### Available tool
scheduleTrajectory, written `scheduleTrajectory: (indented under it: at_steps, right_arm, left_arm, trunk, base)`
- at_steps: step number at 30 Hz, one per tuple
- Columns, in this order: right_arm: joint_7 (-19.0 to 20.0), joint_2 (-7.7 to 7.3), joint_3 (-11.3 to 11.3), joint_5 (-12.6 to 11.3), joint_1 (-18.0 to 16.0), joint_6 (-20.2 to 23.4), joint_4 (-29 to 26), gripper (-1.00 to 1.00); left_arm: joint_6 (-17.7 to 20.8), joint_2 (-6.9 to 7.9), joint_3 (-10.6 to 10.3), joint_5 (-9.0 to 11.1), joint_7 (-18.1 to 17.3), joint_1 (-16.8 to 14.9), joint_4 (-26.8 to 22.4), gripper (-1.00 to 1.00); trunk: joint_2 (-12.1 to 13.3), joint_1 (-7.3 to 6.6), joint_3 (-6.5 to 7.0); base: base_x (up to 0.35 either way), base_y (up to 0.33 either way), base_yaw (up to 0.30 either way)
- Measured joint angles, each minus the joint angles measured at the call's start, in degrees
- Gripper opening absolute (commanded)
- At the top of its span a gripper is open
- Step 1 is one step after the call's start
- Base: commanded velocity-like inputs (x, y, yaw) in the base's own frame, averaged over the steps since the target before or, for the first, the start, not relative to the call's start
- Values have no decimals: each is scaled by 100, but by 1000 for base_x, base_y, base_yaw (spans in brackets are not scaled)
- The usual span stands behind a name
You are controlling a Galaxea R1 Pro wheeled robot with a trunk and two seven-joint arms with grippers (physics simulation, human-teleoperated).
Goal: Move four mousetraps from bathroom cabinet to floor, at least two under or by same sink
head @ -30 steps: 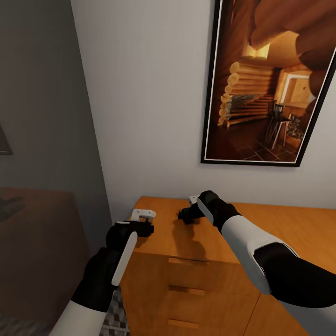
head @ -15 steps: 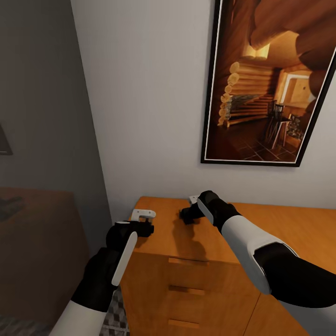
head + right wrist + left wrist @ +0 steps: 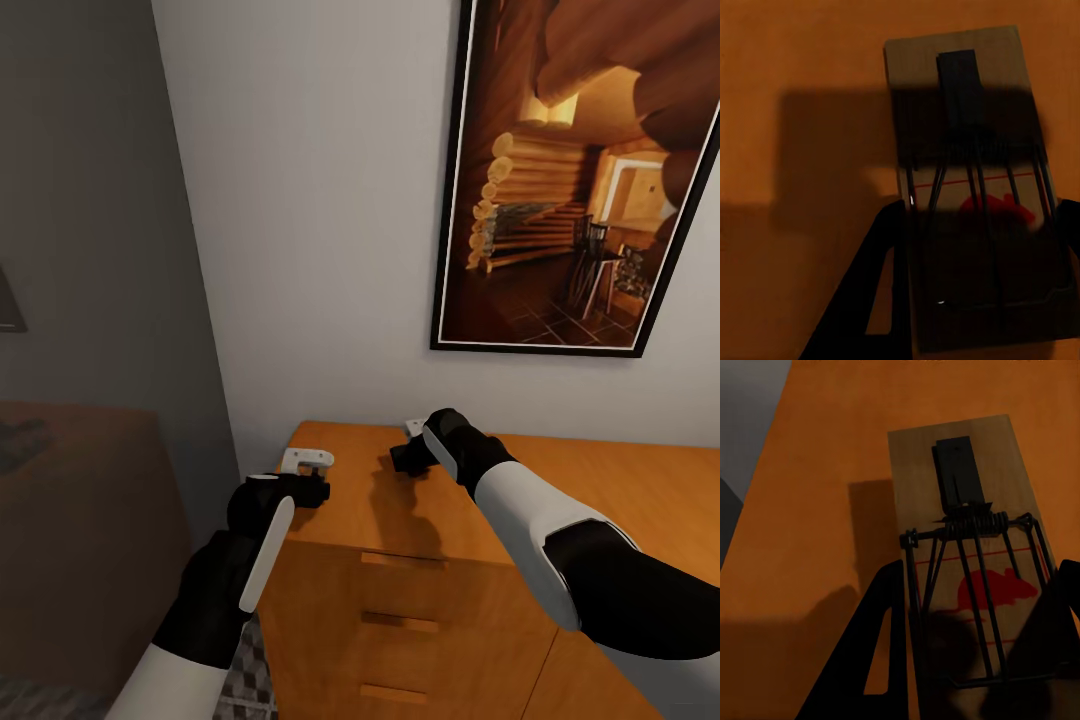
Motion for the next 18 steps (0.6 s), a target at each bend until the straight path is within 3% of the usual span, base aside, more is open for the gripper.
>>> scheduleTrajectory:
  at_steps: [18]
  right_arm:
    - [-14,0,7,-14,0,0,-2,-100]
  left_arm:
    - [-3,0,-1,0,-8,2,14,-100]
  trunk:
    - [0,0,0]
  base:
    - [0,0,0]
